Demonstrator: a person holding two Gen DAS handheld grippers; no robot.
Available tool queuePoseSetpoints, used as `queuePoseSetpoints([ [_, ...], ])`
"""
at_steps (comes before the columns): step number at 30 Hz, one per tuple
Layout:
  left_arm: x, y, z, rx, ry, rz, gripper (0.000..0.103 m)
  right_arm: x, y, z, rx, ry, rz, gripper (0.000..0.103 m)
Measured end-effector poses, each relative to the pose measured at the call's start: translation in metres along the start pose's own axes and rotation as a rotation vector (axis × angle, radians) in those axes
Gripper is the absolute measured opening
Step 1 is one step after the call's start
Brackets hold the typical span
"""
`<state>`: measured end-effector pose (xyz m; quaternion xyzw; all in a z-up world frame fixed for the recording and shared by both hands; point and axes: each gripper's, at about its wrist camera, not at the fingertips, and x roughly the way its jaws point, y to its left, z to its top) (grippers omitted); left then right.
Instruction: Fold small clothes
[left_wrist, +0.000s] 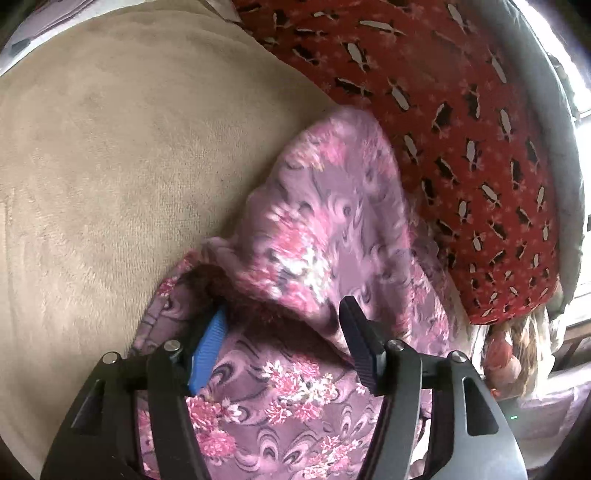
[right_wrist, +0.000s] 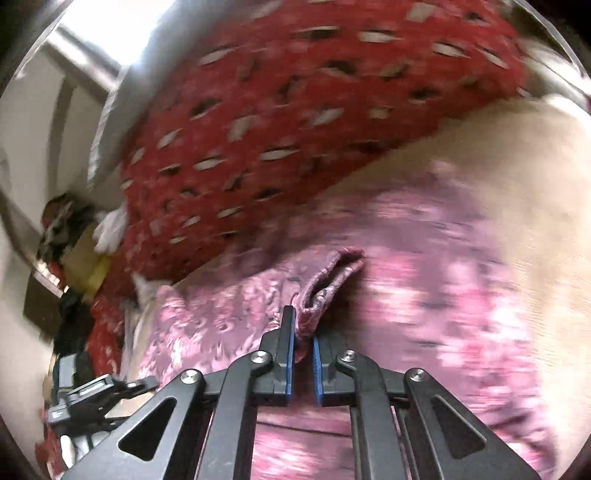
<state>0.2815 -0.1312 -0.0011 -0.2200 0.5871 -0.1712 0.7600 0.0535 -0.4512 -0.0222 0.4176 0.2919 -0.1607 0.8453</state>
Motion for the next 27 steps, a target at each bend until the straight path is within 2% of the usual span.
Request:
queuePoseSetpoints([
  [2,0.002,-0.001,0.000,0.011,-0.002,0.006,0.061,-0.001,-0.016,-0.001,0.062,0.011,0.024,0.009],
  [3,0.005,-0.001,-0.001,0.014,0.003,0.014,0.061,-0.002,-0.019,-0.001,0.080,0.009,0.022,0.015],
  [4,0.007,0.000,-0.001,0.012,0.007,0.017,0.061,-0.003,-0.022,-0.001,0.099,0.001,0.023,0.016],
  [5,0.010,0.000,-0.001,0.009,0.010,0.021,0.061,0.002,-0.024,0.000,0.116,0.002,0.035,0.022],
  [6,0.012,0.000,-0.001,0.009,0.010,0.022,0.061,0.003,-0.028,0.002,0.135,0.003,0.044,0.037],
  [8,0.013,-0.002,-0.001,0.014,0.004,0.025,0.061,0.010,-0.029,0.006,0.158,0.001,0.072,0.049],
  [9,0.013,-0.002,-0.001,0.018,0.000,0.025,0.061,0.013,-0.026,0.008,0.146,0.001,0.064,0.051],
  [10,0.013,-0.002,-0.001,0.022,-0.002,0.025,0.061,0.017,-0.020,0.011,0.116,0.003,0.053,0.050],
  [11,0.013,-0.002,-0.001,0.025,-0.003,0.026,0.061,0.016,-0.016,0.013,0.083,0.011,0.049,0.039],
  [12,0.012,-0.001,-0.001,0.025,-0.001,0.023,0.061,0.020,-0.010,0.017,0.053,0.025,0.056,0.004],
  [13,0.012,-0.001,-0.001,0.024,0.000,0.019,0.061,0.019,-0.006,0.021,0.036,0.029,0.067,0.006],
  [16,0.011,0.003,0.000,0.015,0.002,0.009,0.061,-0.012,-0.001,0.030,0.016,-0.090,0.124,0.006],
  [18,0.014,0.004,0.000,0.012,0.006,0.012,0.061,-0.028,-0.012,0.030,0.035,-0.139,0.094,0.006],
  [21,0.016,0.002,-0.002,0.023,0.003,0.032,0.061,-0.015,-0.043,0.023,0.068,-0.041,-0.035,0.006],
  [23,0.014,-0.001,-0.005,0.042,-0.017,0.048,0.061,-0.008,-0.059,0.016,0.101,0.025,-0.054,0.006],
  [25,0.014,-0.003,-0.006,0.049,-0.034,0.063,0.060,-0.014,-0.060,0.013,0.135,-0.001,-0.023,0.013],
  [26,0.014,-0.004,-0.007,0.054,-0.037,0.068,0.060,-0.015,-0.060,0.015,0.160,-0.004,-0.006,0.021],
  [27,0.015,-0.005,-0.007,0.060,-0.041,0.077,0.060,-0.013,-0.060,0.018,0.181,0.004,0.014,0.037],
])
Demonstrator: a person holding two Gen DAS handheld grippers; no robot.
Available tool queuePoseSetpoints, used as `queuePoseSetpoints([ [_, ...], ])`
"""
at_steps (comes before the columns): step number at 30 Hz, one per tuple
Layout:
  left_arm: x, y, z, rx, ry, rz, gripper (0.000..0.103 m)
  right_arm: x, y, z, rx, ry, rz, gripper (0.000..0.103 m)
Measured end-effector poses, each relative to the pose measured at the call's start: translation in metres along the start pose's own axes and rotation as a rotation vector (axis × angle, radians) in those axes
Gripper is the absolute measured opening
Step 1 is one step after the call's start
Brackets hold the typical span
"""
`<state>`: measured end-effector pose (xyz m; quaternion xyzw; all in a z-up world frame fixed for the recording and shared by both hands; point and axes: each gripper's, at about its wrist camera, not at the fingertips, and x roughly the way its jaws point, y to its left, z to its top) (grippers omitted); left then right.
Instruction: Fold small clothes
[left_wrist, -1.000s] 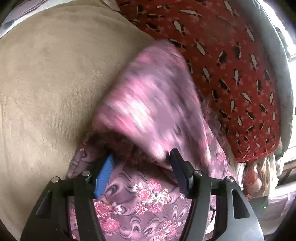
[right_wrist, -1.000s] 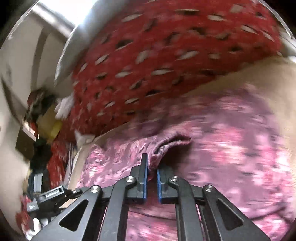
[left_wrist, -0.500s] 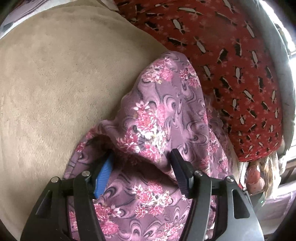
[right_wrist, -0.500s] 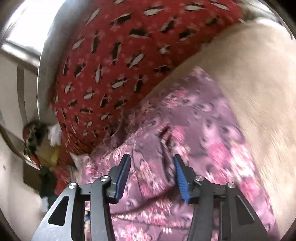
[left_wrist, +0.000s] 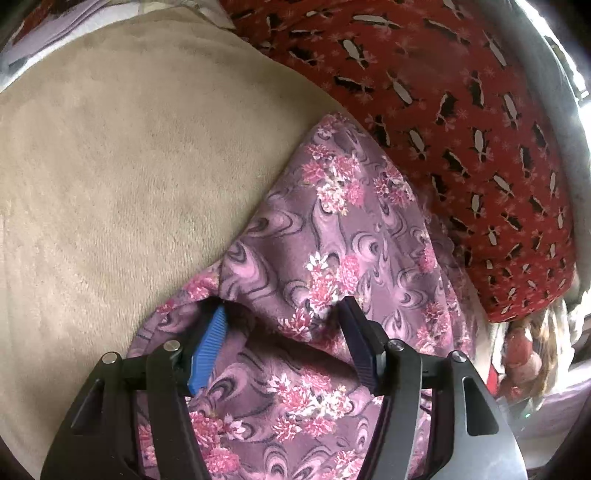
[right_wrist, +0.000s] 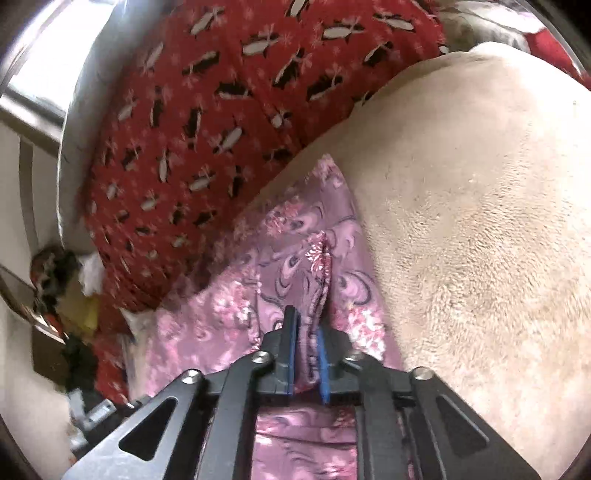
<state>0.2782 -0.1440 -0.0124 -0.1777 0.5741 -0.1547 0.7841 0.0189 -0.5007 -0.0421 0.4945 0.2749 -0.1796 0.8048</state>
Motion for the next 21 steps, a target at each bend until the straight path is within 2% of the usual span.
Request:
queuePoseSetpoints([
  [2,0.000,-0.002,-0.001,0.011,-0.009,0.013,0.056,0.005,0.003,0.007,0.013,0.012,0.012,0.046],
  [3,-0.001,-0.003,-0.001,0.018,-0.012,0.017,0.049,0.007,0.009,0.011,-0.003,0.011,-0.003,0.042],
  [4,-0.002,-0.002,-0.001,0.016,-0.013,0.017,0.043,0.007,0.015,0.014,-0.028,0.004,0.008,0.034],
  [5,-0.003,-0.002,0.000,0.010,-0.013,0.011,0.041,0.004,0.023,0.017,-0.050,-0.016,0.043,0.005],
  [6,-0.004,0.000,0.000,0.002,-0.017,0.007,0.038,-0.009,0.029,0.020,-0.064,-0.068,0.098,0.005],
  [7,-0.005,0.001,0.001,-0.005,-0.022,0.011,0.033,-0.017,0.031,0.020,-0.072,-0.110,0.116,0.005],
  [9,-0.002,0.004,0.003,-0.018,-0.011,0.027,0.030,-0.031,0.028,0.020,-0.067,-0.167,0.120,0.005],
  [10,0.000,0.006,0.003,-0.022,-0.004,0.030,0.029,-0.030,0.020,0.017,-0.051,-0.160,0.094,0.005],
  [12,0.001,0.006,0.003,-0.021,-0.001,0.049,0.028,-0.012,0.003,0.011,-0.050,-0.045,-0.003,0.005],
  [13,0.000,0.006,0.003,-0.015,0.003,0.056,0.028,0.000,-0.005,0.005,-0.062,0.032,-0.092,0.005],
  [14,-0.002,0.005,0.002,-0.012,0.009,0.060,0.028,0.000,-0.008,0.001,-0.070,0.049,-0.094,0.005],
  [17,-0.019,-0.002,0.000,-0.004,0.019,-0.012,0.027,-0.029,0.006,-0.001,-0.102,-0.049,-0.131,0.013],
  [19,-0.032,-0.016,-0.004,0.043,-0.008,-0.048,0.028,-0.049,0.023,-0.004,-0.156,-0.126,-0.061,0.013],
  [20,-0.035,-0.023,-0.007,0.075,-0.022,-0.049,0.030,-0.052,0.031,-0.007,-0.181,-0.133,-0.049,0.017],
  [21,-0.033,-0.031,-0.010,0.107,-0.029,-0.046,0.039,-0.050,0.036,-0.011,-0.208,-0.116,-0.044,0.027],
])
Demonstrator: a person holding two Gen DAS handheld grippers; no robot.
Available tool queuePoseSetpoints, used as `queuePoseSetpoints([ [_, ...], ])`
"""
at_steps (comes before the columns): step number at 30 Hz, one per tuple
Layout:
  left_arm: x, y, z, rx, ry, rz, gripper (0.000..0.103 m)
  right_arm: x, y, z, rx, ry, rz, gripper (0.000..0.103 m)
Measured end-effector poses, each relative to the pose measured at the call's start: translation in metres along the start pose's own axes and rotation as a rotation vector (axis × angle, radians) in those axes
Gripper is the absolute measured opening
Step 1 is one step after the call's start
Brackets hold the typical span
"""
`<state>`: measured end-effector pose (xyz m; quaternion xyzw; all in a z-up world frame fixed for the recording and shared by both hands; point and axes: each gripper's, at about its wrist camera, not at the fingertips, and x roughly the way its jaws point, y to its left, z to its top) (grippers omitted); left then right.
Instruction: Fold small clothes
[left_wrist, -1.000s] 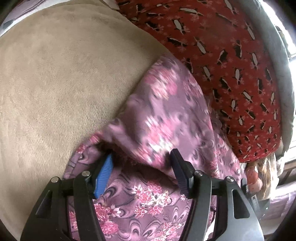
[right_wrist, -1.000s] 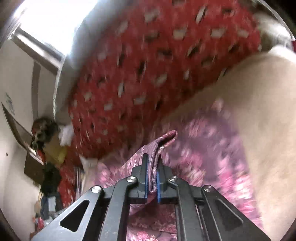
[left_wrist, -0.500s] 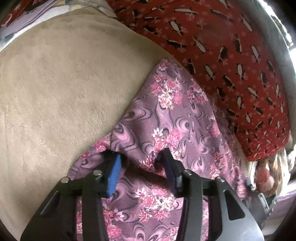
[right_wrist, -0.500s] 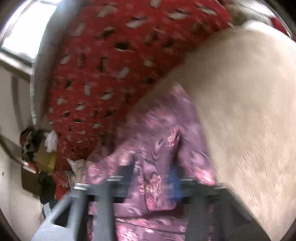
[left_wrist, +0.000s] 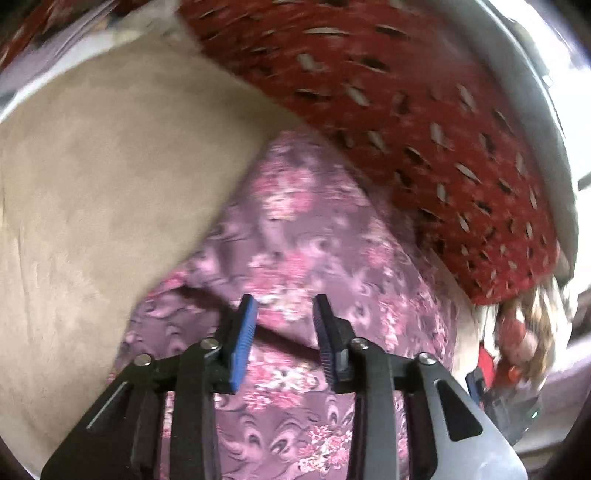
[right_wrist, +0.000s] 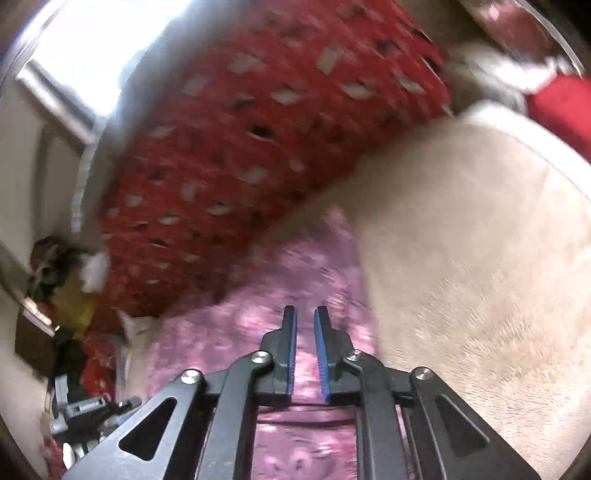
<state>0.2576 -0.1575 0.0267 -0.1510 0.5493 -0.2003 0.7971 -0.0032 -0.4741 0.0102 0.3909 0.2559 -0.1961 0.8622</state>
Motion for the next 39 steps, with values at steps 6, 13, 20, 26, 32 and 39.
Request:
queuePoseSetpoints([
  [6,0.053,-0.022,-0.028,0.172,0.083,0.155,0.047,0.039,-0.003,-0.032,-0.059,0.187,-0.052,0.029],
  [13,0.022,-0.024,-0.073,0.305,0.213,0.186,0.050,0.020,-0.001,-0.050,-0.092,0.510,-0.087,0.037],
  [20,-0.028,0.020,-0.135,0.333,0.320,0.216,0.050,-0.053,-0.011,-0.115,-0.159,0.564,-0.089,0.041],
  [26,-0.086,0.088,-0.156,0.235,0.320,0.250,0.050,-0.118,-0.042,-0.143,-0.120,0.545,-0.086,0.041],
  [32,-0.115,0.156,-0.168,0.125,0.308,0.284,0.051,-0.172,-0.065,-0.161,-0.080,0.462,-0.079,0.059],
  [39,-0.099,0.195,-0.212,-0.023,0.467,-0.011,0.053,-0.177,-0.084,-0.189,-0.012,0.480,0.069,0.062],
])
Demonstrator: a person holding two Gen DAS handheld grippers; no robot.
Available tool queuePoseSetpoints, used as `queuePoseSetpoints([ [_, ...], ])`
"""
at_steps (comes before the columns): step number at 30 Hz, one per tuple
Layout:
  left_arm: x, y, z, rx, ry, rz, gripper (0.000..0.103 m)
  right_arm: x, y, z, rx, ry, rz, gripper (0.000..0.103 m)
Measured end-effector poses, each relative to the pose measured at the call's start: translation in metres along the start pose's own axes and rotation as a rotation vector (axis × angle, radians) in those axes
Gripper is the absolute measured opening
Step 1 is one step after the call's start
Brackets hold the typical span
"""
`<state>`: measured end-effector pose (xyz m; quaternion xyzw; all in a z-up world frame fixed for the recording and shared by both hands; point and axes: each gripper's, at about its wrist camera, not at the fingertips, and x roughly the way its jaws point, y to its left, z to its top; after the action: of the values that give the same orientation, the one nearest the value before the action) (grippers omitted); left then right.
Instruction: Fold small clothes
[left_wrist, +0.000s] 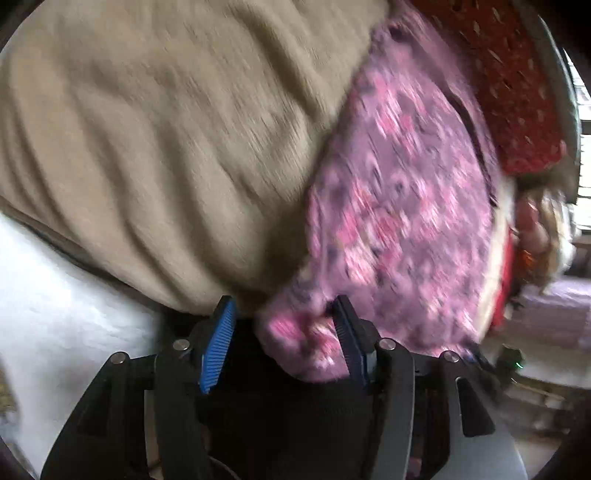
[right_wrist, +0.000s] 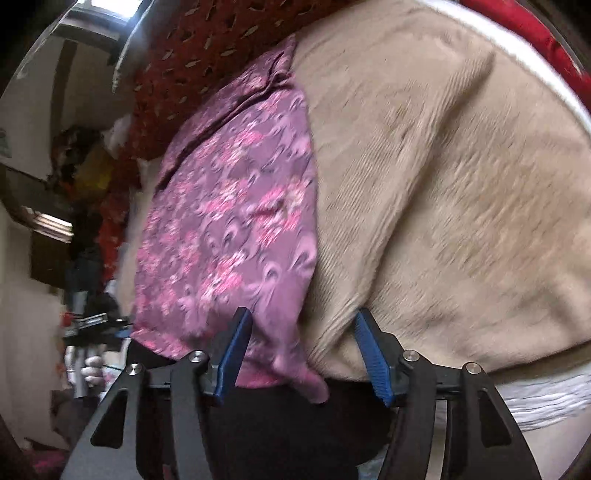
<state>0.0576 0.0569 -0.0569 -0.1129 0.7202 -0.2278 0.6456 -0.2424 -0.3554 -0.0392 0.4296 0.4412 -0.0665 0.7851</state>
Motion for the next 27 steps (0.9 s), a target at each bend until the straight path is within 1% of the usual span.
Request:
queuePoseSetpoints([
  [2,0.009,-0.001,-0.006,0.018,0.020,-0.028,0.053,0.008,0.002,-0.005,-0.017,0.018,0.025,0.062],
  [3,0.011,-0.006,-0.012,0.029,0.020,-0.029,0.053,0.011,0.004,-0.007,-0.032,0.024,0.033,0.062],
  [4,0.005,-0.008,-0.004,0.033,0.007,-0.017,0.053,0.012,0.008,-0.008,-0.056,0.026,0.036,0.062],
  [5,0.006,-0.012,-0.003,0.039,-0.008,-0.009,0.051,0.011,0.012,-0.010,-0.085,0.022,0.031,0.060],
  [6,0.007,-0.020,-0.005,0.046,-0.019,-0.008,0.044,0.010,0.017,-0.012,-0.119,0.018,0.028,0.053],
  [7,0.005,-0.028,0.000,0.052,-0.024,-0.015,0.024,0.007,0.022,-0.013,-0.148,0.024,0.032,0.045],
  [8,0.000,-0.026,0.003,0.065,-0.024,-0.020,0.015,0.005,0.027,-0.015,-0.185,0.031,0.022,0.031],
  [9,-0.003,-0.032,0.006,0.077,-0.020,-0.027,0.010,0.003,0.030,-0.016,-0.216,0.029,0.002,0.021],
  [10,-0.006,-0.038,0.006,0.085,-0.023,-0.026,0.010,0.000,0.033,-0.018,-0.249,0.028,-0.013,0.016],
  [11,-0.010,-0.039,0.010,0.092,-0.027,-0.025,0.010,-0.003,0.036,-0.019,-0.265,0.026,-0.004,0.005],
  [13,-0.017,-0.043,0.011,0.109,-0.033,-0.043,0.009,-0.014,0.042,-0.021,-0.284,-0.002,0.035,0.005],
  [15,-0.027,-0.051,0.010,0.125,-0.040,-0.086,0.009,-0.025,0.048,-0.020,-0.292,-0.034,0.091,0.005],
  [18,-0.040,-0.067,0.013,0.140,-0.056,-0.167,0.009,-0.030,0.054,-0.015,-0.260,-0.068,0.182,0.005],
  [21,-0.052,-0.078,0.019,0.142,-0.080,-0.248,0.009,-0.031,0.053,-0.004,-0.186,-0.108,0.286,0.005],
  [23,-0.060,-0.086,0.026,0.140,-0.101,-0.301,0.009,-0.029,0.054,0.003,-0.137,-0.132,0.335,0.005],
  [25,-0.066,-0.090,0.035,0.132,-0.116,-0.340,0.009,-0.029,0.052,0.014,-0.079,-0.163,0.386,0.005],
  [27,-0.071,-0.093,0.047,0.115,-0.138,-0.373,0.009,-0.031,0.049,0.026,-0.033,-0.194,0.416,0.005],
])
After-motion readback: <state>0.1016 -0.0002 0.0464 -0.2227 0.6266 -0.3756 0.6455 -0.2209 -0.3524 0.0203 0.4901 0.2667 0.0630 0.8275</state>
